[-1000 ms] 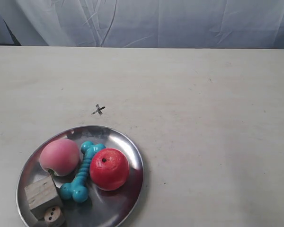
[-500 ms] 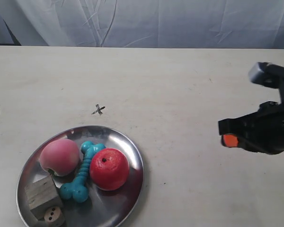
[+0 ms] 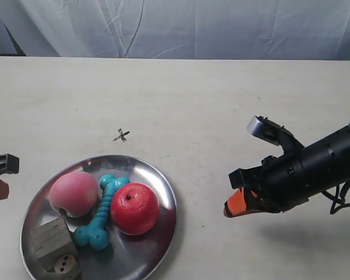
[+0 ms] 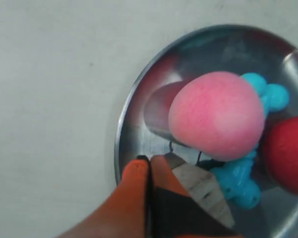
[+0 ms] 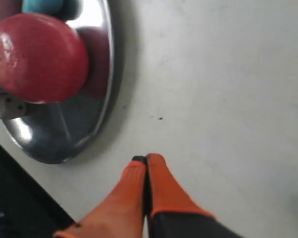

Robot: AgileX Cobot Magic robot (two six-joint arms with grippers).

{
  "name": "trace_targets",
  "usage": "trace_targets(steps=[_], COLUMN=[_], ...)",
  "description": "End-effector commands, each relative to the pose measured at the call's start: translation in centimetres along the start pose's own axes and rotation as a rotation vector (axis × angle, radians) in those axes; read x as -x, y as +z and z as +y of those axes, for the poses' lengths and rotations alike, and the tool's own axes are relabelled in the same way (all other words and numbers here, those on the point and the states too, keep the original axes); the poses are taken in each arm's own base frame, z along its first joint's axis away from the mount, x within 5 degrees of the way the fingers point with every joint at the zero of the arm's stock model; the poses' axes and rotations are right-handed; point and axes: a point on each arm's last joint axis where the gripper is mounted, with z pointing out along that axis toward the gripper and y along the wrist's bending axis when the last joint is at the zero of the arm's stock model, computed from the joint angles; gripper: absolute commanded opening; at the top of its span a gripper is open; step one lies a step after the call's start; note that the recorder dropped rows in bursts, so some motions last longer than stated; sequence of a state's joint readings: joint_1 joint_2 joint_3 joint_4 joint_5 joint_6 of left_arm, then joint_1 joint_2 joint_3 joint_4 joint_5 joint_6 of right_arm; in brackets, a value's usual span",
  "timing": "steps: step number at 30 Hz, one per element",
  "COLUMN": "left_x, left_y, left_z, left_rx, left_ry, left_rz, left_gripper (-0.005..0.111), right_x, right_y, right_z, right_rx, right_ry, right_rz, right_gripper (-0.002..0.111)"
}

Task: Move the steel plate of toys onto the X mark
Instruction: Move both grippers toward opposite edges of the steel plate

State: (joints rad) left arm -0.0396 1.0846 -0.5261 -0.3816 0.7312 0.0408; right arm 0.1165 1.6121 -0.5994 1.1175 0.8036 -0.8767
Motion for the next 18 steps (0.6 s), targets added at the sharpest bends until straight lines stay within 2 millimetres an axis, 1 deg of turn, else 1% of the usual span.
trace_targets(steps=[1, 4, 7, 8, 10, 11, 13, 14, 16, 18], left_x=[0.1, 0.4, 0.7, 0.7, 0.5, 0.4, 0.4, 0.3, 0.2, 0.1], left_y=[2.3, 3.8, 5.0, 5.4, 6.1, 6.4, 6.8, 7.1, 7.3, 7.5], left_z=[0.7, 1.7, 3.1, 3.7, 4.4, 4.6, 4.8, 5.0, 5.6, 6.3], left_rx=[0.042, 0.052, 0.042, 0.023, -0.037, -0.115, -0.23, -0.276, -0.278, -0.23], left_ry=[-0.041, -0.128, -0.239, -0.3, -0.366, -0.411, -0.448, -0.439, -0.447, -0.451], left_rz=[0.123, 0.181, 0.239, 0.249, 0.268, 0.274, 0.258, 0.259, 0.262, 0.266], left_gripper=[0.0, 0.0, 0.0, 0.0, 0.0, 0.0, 0.0, 0.0, 0.0, 0.0], right_x=[0.4, 0.4, 0.4, 0.4, 0.4, 0.4, 0.4, 0.4, 0.4, 0.5], right_y=[0.6, 0.6, 0.6, 0.6, 0.6, 0.6, 0.6, 0.6, 0.6, 0.6], right_z=[0.1, 0.1, 0.1, 0.1, 0.1, 0.1, 0.1, 0.1, 0.1, 0.1], right_rx=[0.057, 0.055, 0.059, 0.059, 0.059, 0.059, 0.058, 0.058, 0.058, 0.053], right_ry=[-0.024, -0.026, -0.047, -0.048, -0.052, -0.06, -0.067, -0.067, -0.072, -0.083], right_rz=[-0.009, -0.01, -0.013, -0.013, -0.013, -0.013, -0.013, -0.013, -0.013, -0.019], right_gripper=[0.0, 0.0, 0.0, 0.0, 0.0, 0.0, 0.0, 0.0, 0.0, 0.002])
